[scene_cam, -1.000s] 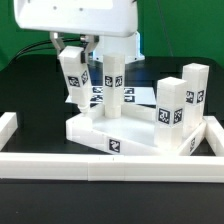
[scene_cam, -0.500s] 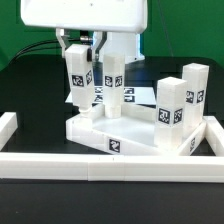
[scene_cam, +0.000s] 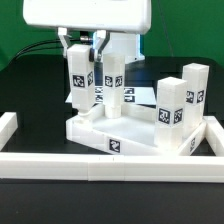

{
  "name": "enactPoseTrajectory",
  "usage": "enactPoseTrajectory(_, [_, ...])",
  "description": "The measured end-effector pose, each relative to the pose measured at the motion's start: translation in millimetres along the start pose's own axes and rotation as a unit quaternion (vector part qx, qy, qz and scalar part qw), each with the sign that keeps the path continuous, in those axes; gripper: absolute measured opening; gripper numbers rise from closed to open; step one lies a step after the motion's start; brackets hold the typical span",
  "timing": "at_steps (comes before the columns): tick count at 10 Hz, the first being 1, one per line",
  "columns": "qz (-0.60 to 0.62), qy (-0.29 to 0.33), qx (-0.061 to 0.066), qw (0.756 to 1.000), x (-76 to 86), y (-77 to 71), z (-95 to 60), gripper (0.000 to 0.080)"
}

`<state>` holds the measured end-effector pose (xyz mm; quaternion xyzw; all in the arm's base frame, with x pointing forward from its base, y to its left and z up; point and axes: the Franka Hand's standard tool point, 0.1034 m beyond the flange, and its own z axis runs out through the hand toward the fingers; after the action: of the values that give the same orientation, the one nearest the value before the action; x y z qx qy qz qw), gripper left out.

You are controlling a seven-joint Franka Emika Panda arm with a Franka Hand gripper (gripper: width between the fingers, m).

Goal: Assemble desk

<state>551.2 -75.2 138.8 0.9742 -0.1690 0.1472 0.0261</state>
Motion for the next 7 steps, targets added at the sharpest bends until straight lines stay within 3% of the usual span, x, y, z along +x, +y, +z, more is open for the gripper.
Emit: enactPoseTrajectory(7, [-0.020, 0.000, -0.010, 1.000, -6.0, 4.5, 12.5, 0.0288])
